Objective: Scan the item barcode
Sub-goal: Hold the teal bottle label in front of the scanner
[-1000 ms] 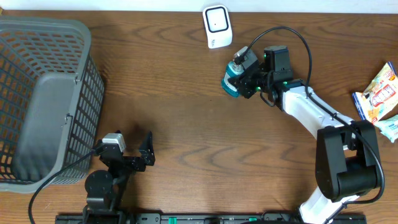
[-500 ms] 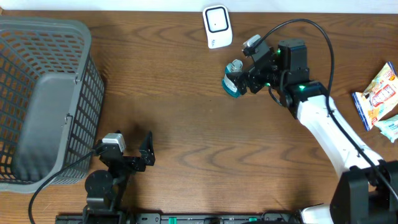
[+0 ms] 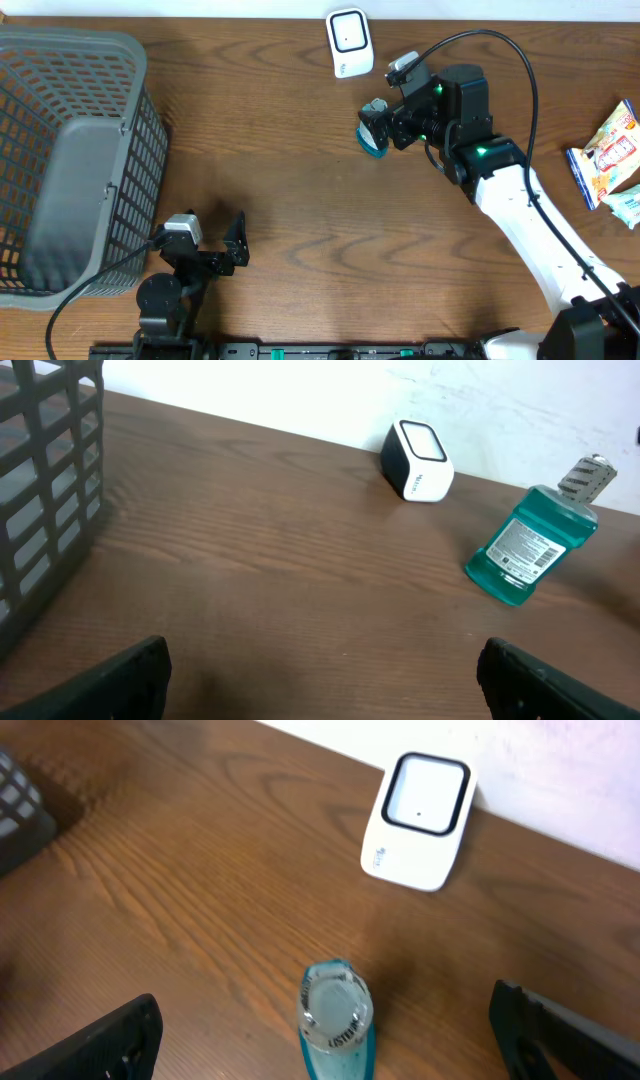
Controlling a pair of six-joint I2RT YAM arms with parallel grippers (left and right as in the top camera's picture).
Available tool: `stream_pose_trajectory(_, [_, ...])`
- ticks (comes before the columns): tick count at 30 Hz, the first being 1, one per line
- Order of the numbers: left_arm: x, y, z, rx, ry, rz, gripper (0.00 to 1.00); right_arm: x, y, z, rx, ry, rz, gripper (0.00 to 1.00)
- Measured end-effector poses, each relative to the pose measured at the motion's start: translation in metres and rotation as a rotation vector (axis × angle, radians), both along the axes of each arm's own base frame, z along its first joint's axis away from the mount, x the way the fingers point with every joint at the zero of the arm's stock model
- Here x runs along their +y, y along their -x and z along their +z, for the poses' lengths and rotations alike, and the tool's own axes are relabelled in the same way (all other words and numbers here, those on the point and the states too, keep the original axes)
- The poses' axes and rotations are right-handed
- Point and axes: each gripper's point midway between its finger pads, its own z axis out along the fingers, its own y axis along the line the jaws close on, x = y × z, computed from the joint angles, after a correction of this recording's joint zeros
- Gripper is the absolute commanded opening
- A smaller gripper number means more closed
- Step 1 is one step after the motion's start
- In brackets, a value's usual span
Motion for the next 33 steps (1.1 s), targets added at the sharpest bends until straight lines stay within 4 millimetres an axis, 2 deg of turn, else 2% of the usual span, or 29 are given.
stream_pose_trajectory(3, [0.000, 0.000, 0.000, 0.000, 0.000, 0.000, 0.98, 0.000, -0.002, 0.001, -0.012, 0.001, -0.007, 0.99])
stream_pose_trajectory(5, [0.000, 0.000, 0.000, 0.000, 0.000, 0.000, 0.98, 0.000, -0.009, -0.006, -0.012, 0.012, -0.022, 0.99])
stream_pose_trajectory(7, [0.000, 0.000, 0.000, 0.000, 0.000, 0.000, 0.98, 0.000, -0.018, -0.022, 0.000, 0.026, -0.036, 0.99])
stream_pose_trajectory(10, [0.000, 0.000, 0.000, 0.000, 0.000, 0.000, 0.98, 0.008, -0.028, -0.063, 0.055, 0.059, -0.037, 0.99])
stream_pose_trajectory(11, [0.000, 0.000, 0.000, 0.000, 0.000, 0.000, 0.98, 0.011, -0.029, -0.071, 0.062, 0.066, -0.034, 0.99])
stream_pose_trajectory(13, [0.000, 0.000, 0.000, 0.000, 0.000, 0.000, 0.98, 0.019, -0.031, -0.080, 0.056, 0.082, -0.033, 0.92])
stream_pose_trajectory(16, [0.000, 0.000, 0.000, 0.000, 0.000, 0.000, 0.98, 0.026, -0.031, -0.089, 0.059, 0.110, -0.053, 0.73])
stream_pose_trajectory(17, [0.000, 0.000, 0.000, 0.000, 0.000, 0.000, 0.98, 0.026, -0.033, -0.093, 0.053, 0.131, -0.073, 0.67])
stream_pose_trajectory(18, [0.000, 0.000, 0.000, 0.000, 0.000, 0.000, 0.98, 0.025, -0.034, -0.096, 0.053, 0.146, -0.090, 0.56])
stream_pose_trajectory(22, [0.000, 0.000, 0.000, 0.000, 0.000, 0.000, 0.98, 0.015, -0.038, -0.101, 0.050, 0.181, -0.149, 0.33])
stream_pose_trajectory(25, [0.000, 0.000, 0.000, 0.000, 0.000, 0.000, 0.98, 0.013, -0.040, -0.101, 0.051, 0.182, -0.169, 0.23])
stream_pose_trajectory(33, [0.000, 0.000, 0.000, 0.000, 0.000, 0.000, 0.98, 0.011, -0.039, -0.103, 0.062, 0.177, -0.188, 0.07])
